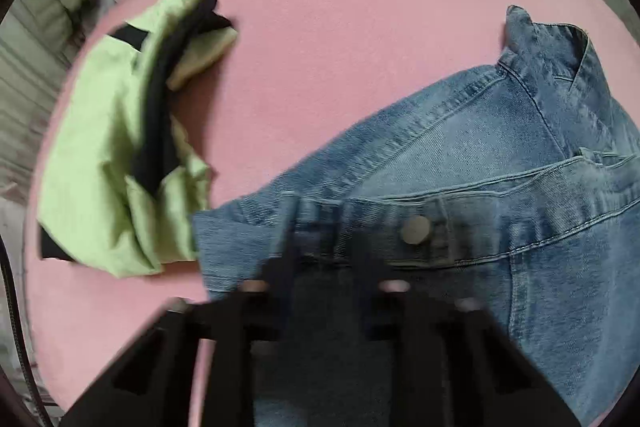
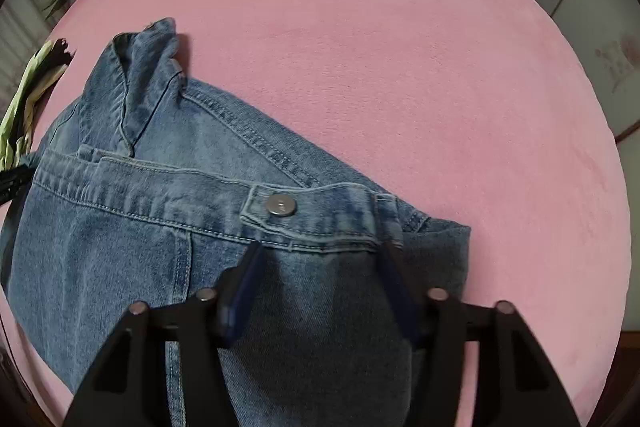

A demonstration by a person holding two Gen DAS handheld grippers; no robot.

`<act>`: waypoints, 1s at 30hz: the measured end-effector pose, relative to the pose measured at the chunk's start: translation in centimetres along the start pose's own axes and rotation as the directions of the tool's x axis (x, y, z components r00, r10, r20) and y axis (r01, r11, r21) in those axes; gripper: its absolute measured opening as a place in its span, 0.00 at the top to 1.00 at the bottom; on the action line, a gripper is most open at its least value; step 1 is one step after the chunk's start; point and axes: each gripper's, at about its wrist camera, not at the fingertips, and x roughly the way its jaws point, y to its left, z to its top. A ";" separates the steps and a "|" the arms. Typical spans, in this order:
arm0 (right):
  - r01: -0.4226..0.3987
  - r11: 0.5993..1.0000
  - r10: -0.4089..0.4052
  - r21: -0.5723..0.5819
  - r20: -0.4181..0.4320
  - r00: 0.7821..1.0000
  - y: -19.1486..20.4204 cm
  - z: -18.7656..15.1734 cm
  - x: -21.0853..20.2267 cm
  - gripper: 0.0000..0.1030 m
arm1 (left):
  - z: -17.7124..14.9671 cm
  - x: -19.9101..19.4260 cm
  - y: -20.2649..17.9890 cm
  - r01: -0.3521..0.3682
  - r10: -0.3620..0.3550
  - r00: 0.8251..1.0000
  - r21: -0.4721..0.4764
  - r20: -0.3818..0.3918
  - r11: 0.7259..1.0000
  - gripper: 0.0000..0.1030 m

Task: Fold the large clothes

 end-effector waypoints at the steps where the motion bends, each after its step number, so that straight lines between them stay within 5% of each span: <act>1: -0.013 1.000 0.013 0.022 -0.003 1.000 -0.4 -0.1 0.0 0.92 | 0.0 -0.3 0.3 0.000 0.000 1.000 -0.012 0.003 1.000 1.00; 5: -0.097 0.991 0.093 0.094 0.054 0.994 -2.3 -0.7 -1.7 0.97 | -0.6 -1.8 2.9 -0.033 0.038 0.998 -0.099 0.053 0.995 1.00; 13: -0.136 0.981 0.130 0.142 0.049 0.990 -3.7 -0.1 -2.8 0.94 | -0.8 -2.0 5.5 0.202 -0.196 0.979 -0.176 0.047 0.964 0.96; 15: -0.107 0.986 0.103 0.130 0.033 0.994 -3.2 0.1 -2.4 0.87 | -0.6 -1.2 5.0 0.235 -0.234 0.972 -0.177 0.027 0.956 0.78; 17: -0.097 0.990 0.096 0.105 0.018 0.995 -2.7 -0.1 -1.7 0.67 | -0.7 -0.3 3.9 0.250 -0.254 0.967 -0.174 -0.001 0.952 0.60; 20: -0.051 0.998 0.050 0.049 0.005 0.999 -2.0 -0.2 -1.4 0.63 | -0.5 0.8 3.5 0.278 -0.287 0.957 -0.158 -0.036 0.947 0.38; 24: -0.023 1.000 0.024 0.011 -0.023 0.999 -1.7 -0.7 -0.2 0.62 | -0.7 1.5 3.2 0.311 -0.320 0.946 -0.147 -0.048 0.939 0.24; 30: -0.050 0.999 0.050 0.017 -0.033 0.998 -2.3 -0.9 1.4 0.54 | 0.0 3.4 4.1 0.383 -0.398 0.916 -0.179 -0.055 0.906 0.18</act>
